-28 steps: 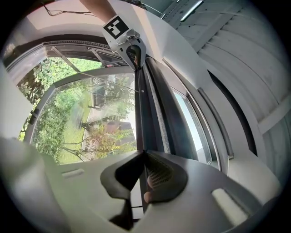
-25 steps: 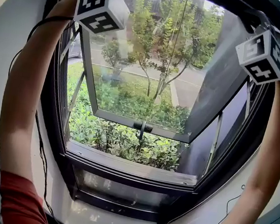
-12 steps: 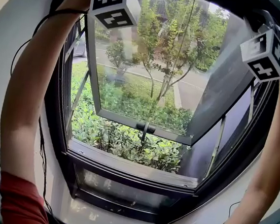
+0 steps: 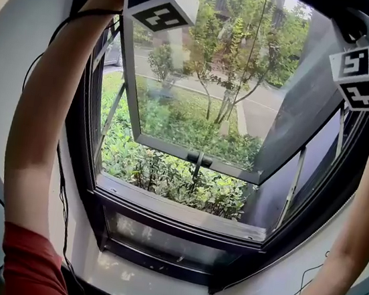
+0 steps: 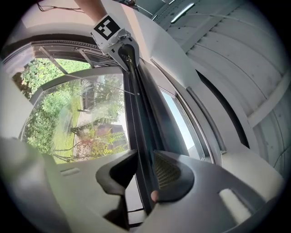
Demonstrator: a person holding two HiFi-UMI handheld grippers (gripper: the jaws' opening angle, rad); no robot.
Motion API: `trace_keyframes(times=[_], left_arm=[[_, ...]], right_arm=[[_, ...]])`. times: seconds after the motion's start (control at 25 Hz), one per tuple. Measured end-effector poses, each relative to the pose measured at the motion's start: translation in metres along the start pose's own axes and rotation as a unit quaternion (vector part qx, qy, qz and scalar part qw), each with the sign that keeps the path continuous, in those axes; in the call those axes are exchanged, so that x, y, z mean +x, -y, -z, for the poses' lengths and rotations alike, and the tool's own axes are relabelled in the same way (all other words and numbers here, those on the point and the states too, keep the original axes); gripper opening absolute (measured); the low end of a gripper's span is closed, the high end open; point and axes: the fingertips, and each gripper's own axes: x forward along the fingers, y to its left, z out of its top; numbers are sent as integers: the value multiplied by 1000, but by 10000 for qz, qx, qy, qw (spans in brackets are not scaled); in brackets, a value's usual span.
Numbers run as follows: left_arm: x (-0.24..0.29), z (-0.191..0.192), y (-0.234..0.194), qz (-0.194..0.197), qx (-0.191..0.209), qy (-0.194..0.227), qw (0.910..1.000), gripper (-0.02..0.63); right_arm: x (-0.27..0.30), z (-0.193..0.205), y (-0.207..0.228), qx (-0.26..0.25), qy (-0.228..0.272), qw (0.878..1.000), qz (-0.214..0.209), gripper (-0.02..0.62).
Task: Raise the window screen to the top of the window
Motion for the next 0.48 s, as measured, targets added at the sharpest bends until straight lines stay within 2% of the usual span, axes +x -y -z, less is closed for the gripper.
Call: trace_keyframes(times=[0.12, 0.32, 0.48], left_arm=[[-8, -3, -2, -10, -286, 72, 9996, 84], [-22, -9, 6, -45, -416, 181, 9990, 86], [-35, -12, 13, -9, -808, 267, 9964, 86]], right_arm=[[-5, 2, -8, 148, 88, 9998, -59, 120], [-19, -7, -19, 320, 340, 9989, -38, 123], [-34, -19, -27, 443, 574, 9974, -11, 123]])
